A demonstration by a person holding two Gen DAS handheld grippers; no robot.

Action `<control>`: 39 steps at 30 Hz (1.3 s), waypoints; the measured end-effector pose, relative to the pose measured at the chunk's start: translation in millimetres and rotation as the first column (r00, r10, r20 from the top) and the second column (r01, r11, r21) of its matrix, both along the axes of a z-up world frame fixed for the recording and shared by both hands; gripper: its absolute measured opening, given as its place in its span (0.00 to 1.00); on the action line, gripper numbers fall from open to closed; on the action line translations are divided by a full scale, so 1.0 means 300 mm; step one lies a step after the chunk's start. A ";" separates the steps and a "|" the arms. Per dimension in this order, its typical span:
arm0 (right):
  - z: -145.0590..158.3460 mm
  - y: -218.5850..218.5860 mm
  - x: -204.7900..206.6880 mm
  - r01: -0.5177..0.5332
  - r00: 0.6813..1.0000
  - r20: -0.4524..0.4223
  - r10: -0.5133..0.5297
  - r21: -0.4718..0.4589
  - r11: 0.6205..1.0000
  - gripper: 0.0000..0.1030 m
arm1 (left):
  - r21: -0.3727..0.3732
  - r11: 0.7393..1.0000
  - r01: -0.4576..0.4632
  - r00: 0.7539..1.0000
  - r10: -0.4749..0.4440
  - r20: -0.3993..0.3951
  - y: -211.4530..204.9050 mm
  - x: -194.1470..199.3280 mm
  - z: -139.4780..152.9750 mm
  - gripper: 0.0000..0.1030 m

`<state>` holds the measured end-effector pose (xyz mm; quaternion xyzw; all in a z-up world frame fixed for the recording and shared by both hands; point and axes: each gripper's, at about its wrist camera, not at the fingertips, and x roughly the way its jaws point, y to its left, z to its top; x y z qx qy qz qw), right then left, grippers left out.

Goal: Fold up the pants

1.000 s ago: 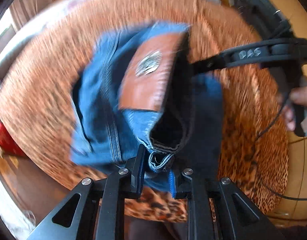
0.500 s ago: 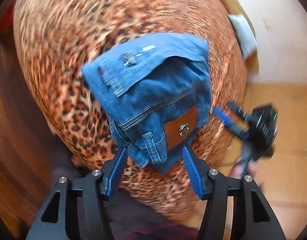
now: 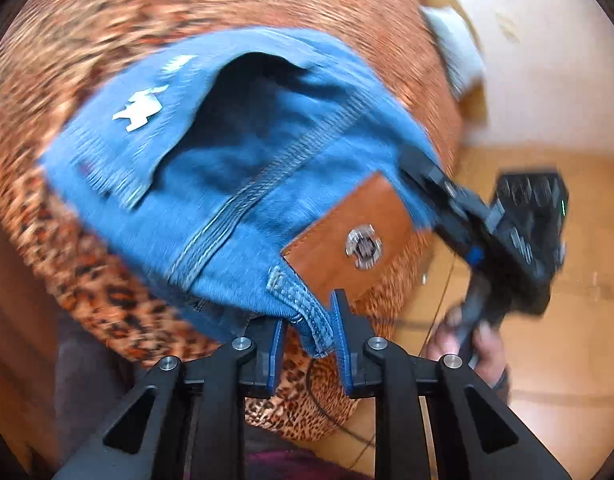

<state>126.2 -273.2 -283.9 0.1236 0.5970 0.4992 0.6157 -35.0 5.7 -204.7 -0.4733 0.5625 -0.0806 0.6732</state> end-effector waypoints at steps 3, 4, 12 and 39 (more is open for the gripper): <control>-0.034 -0.072 0.036 0.037 0.999 0.034 -0.034 -0.114 0.993 0.20 | 0.009 0.996 0.084 0.991 -0.083 -0.109 -0.088 0.060 -0.159 0.20; -0.091 -0.088 0.046 0.044 0.998 0.048 -0.036 -0.183 0.982 0.21 | -0.003 0.997 0.079 0.973 -0.078 -0.216 -0.100 0.061 -0.262 0.19; -0.139 -0.118 0.035 0.098 0.987 0.151 -0.049 -0.338 0.936 0.53 | 0.190 0.975 0.117 0.993 -0.115 -0.020 0.012 -0.040 0.031 0.47; -0.091 0.097 -0.007 0.089 0.988 0.140 -0.068 -0.151 0.984 0.49 | 0.547 0.826 0.133 0.991 -0.116 -0.065 -0.052 0.095 0.002 0.45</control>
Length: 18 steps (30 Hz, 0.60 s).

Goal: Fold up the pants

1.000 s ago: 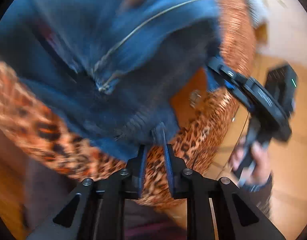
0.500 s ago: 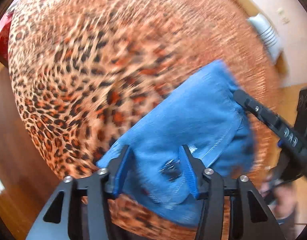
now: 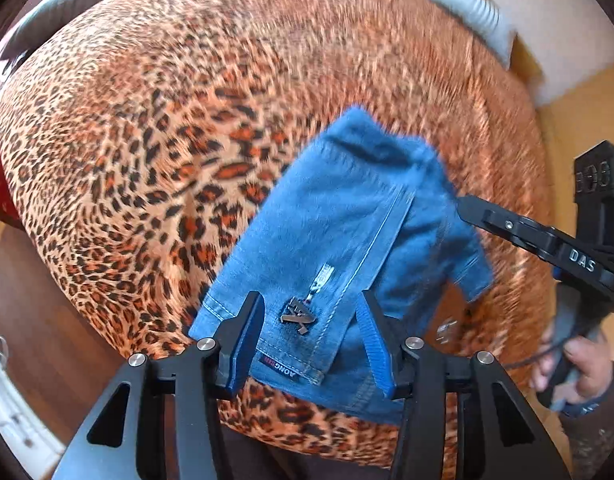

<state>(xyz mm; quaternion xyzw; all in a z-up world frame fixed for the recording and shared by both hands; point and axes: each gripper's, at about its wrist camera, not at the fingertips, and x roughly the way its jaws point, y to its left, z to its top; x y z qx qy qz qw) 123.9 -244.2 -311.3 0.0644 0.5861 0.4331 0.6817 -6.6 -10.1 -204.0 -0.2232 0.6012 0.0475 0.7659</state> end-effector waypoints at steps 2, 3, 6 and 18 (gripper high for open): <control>-0.059 -0.025 -0.012 0.028 0.999 -0.026 -0.029 -0.043 0.999 0.45 | 0.038 0.999 0.021 0.999 -0.020 -0.036 -0.034 0.030 -0.045 0.45; -0.089 -0.026 -0.017 0.038 0.999 -0.030 -0.040 -0.061 0.997 0.44 | 0.066 0.997 0.038 0.998 -0.034 -0.049 -0.052 0.040 -0.062 0.45; -0.140 -0.032 -0.035 0.065 0.997 -0.044 -0.069 -0.093 0.994 0.43 | 0.159 0.981 0.112 0.993 -0.106 -0.043 -0.116 0.065 -0.070 0.46; -0.026 -0.186 -0.128 0.416 0.894 -0.165 -0.416 -0.039 0.909 0.63 | 0.148 0.931 0.335 0.942 -0.331 -0.051 -0.054 0.117 0.040 0.43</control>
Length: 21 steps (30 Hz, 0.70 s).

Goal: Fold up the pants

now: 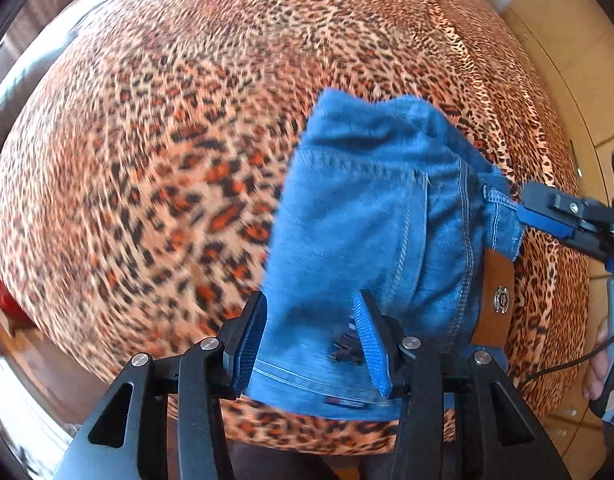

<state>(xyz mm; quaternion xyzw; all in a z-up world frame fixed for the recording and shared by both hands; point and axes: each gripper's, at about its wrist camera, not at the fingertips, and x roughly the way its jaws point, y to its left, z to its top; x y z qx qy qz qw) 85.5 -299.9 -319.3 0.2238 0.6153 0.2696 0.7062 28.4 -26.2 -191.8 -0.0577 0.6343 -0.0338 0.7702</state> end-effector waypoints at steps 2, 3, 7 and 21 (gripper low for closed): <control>0.009 -0.057 -0.031 0.099 0.995 -0.010 -0.098 0.004 0.995 0.63 | -0.008 1.000 0.027 0.999 -0.027 0.024 0.050 0.057 0.014 0.45; 0.009 -0.094 -0.045 0.157 0.988 -0.015 -0.157 -0.002 0.988 0.64 | -0.019 0.999 0.035 0.999 -0.035 0.033 0.077 0.100 0.030 0.48; -0.026 -0.159 -0.087 0.334 0.940 -0.055 -0.335 -0.036 0.942 0.68 | -0.083 0.996 0.032 0.999 -0.034 -0.024 0.163 0.265 -0.018 0.54; 0.059 -0.001 0.031 0.326 0.942 0.153 -0.300 -0.193 0.925 0.05 | -0.212 0.975 0.062 0.985 -0.095 -0.147 0.032 0.489 -0.189 0.23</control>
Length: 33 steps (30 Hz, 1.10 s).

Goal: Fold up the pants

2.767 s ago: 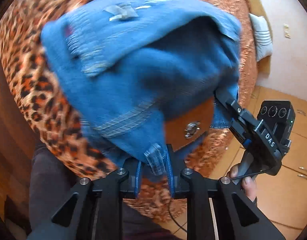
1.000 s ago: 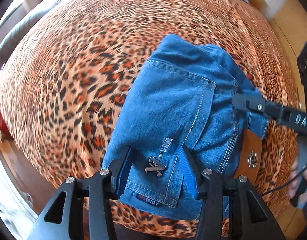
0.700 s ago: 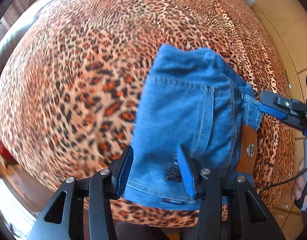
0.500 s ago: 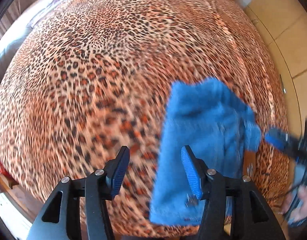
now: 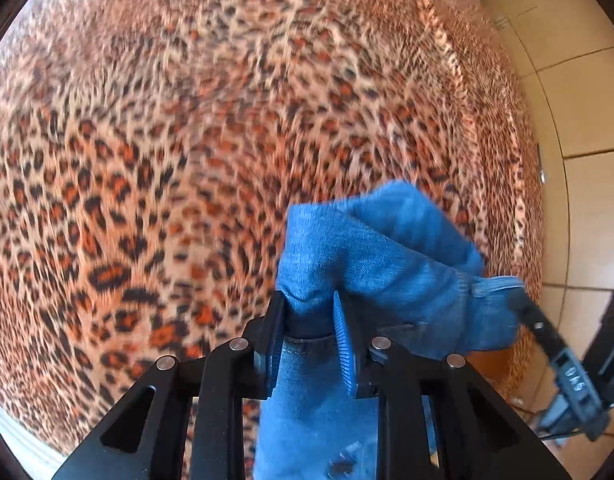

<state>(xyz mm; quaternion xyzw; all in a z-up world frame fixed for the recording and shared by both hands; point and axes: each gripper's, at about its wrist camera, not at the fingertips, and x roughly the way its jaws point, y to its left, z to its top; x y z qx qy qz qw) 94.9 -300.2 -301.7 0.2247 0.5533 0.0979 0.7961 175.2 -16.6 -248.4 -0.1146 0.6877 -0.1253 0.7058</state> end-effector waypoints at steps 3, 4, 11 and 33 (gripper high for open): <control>-0.078 -0.024 0.046 0.000 0.997 -0.081 -0.006 -0.077 0.997 0.05 | 0.074 0.997 -0.011 0.998 0.015 -0.054 -0.020 0.041 -0.089 0.27; -0.135 -0.023 0.056 -0.014 0.991 -0.136 -0.001 -0.104 0.994 0.07 | 0.066 0.998 -0.022 0.998 0.026 -0.059 -0.016 0.041 -0.091 0.28; -0.077 -0.068 -0.096 0.034 0.993 -0.114 -0.029 0.038 0.999 0.48 | 0.018 0.999 0.038 0.998 -0.037 -0.048 0.087 -0.092 0.019 0.52; -0.124 0.026 -0.384 0.021 0.981 -0.195 -0.012 0.048 0.999 0.25 | 0.094 0.968 0.231 0.970 -0.222 -0.097 0.058 -0.438 -0.048 0.42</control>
